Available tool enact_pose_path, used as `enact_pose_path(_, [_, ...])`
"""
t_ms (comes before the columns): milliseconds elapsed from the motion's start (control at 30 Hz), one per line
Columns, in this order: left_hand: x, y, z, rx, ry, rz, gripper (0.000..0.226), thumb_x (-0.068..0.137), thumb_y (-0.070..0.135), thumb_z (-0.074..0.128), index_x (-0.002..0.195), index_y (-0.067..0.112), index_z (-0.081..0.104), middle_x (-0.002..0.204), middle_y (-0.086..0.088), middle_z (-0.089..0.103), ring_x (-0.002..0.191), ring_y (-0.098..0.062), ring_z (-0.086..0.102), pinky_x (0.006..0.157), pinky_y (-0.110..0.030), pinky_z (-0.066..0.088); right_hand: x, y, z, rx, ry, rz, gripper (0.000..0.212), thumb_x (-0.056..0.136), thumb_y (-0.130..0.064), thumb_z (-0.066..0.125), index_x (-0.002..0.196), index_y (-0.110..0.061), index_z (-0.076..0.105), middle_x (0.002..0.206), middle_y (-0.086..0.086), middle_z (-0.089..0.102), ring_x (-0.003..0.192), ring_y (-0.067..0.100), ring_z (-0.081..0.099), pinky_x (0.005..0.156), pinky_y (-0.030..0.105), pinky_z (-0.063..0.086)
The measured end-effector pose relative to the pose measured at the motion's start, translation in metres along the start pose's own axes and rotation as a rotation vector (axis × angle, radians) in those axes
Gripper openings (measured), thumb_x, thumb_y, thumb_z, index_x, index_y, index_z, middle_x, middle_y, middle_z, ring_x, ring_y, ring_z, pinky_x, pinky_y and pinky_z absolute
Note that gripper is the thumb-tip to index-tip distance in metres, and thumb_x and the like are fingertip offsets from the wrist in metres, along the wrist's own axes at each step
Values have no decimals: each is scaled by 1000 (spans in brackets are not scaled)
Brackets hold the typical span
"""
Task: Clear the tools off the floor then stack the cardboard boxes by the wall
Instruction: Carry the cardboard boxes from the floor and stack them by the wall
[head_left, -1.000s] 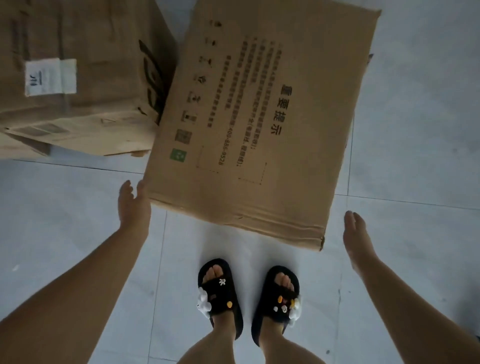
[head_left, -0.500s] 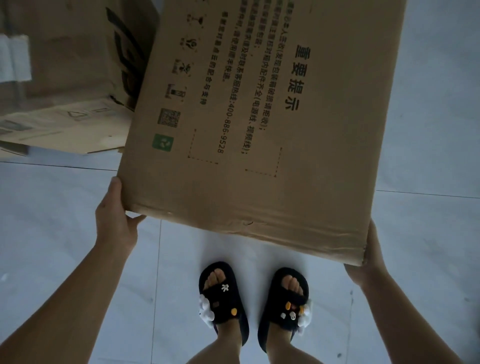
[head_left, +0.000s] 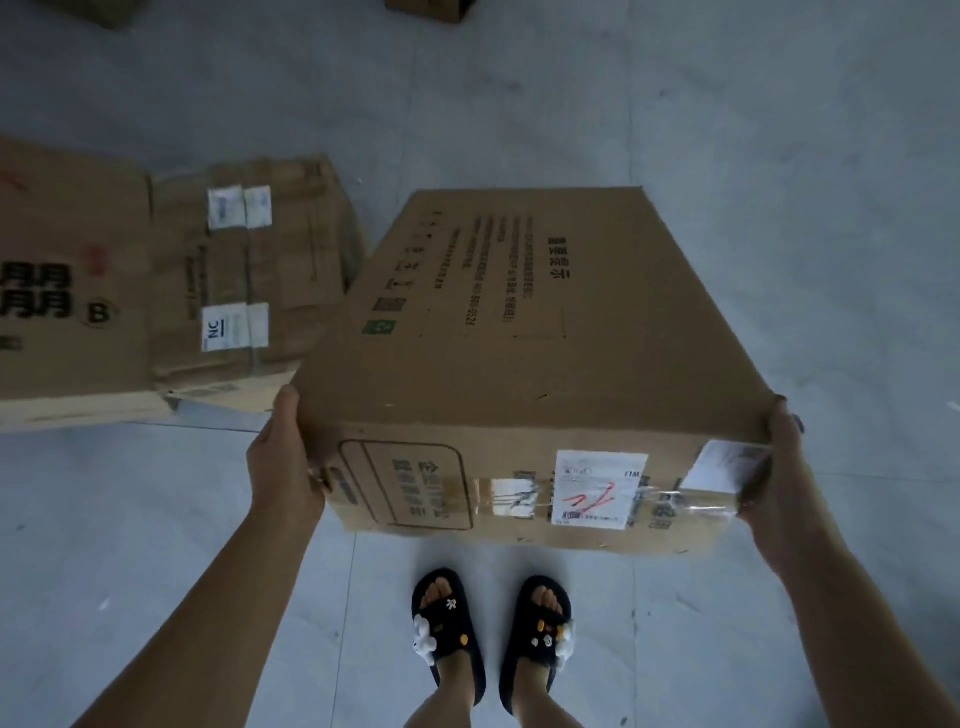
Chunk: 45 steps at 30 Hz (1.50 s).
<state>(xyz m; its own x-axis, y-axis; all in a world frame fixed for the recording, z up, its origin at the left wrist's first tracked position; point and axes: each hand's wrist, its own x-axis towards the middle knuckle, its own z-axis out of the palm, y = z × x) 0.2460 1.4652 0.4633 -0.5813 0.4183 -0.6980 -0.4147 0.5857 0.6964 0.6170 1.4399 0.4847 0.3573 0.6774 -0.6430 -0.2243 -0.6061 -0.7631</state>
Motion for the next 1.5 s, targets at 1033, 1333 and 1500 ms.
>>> enact_pose_path(1033, [-436, -20, -334, -617, 790, 70, 39, 91, 51, 49, 99, 14, 57, 82, -2, 52, 74, -20, 50, 55, -28, 37, -313, -133, 59, -510, -891, -31, 38, 89, -57, 39, 115, -33, 52, 104, -5, 59, 87, 14, 56, 91, 48, 42])
enact_pose_path(1333, [-577, -154, -447, -873, 1149, 95, 40, 94, 49, 44, 91, 10, 55, 71, -3, 43, 62, -18, 40, 52, -27, 32, -470, -35, 101, -861, -1251, -58, 59, 86, -63, 44, 116, -14, 57, 99, 12, 63, 85, 25, 60, 72, 38, 46])
enact_pose_path(1500, [-674, -242, -510, -1013, 1328, 110, 34, 95, 48, 45, 86, 17, 57, 80, -3, 50, 70, -19, 47, 55, -29, 36, -579, 56, 82, -984, -1484, -72, 93, 53, -86, 55, 120, -22, 57, 106, 16, 64, 94, 32, 61, 84, 49, 46])
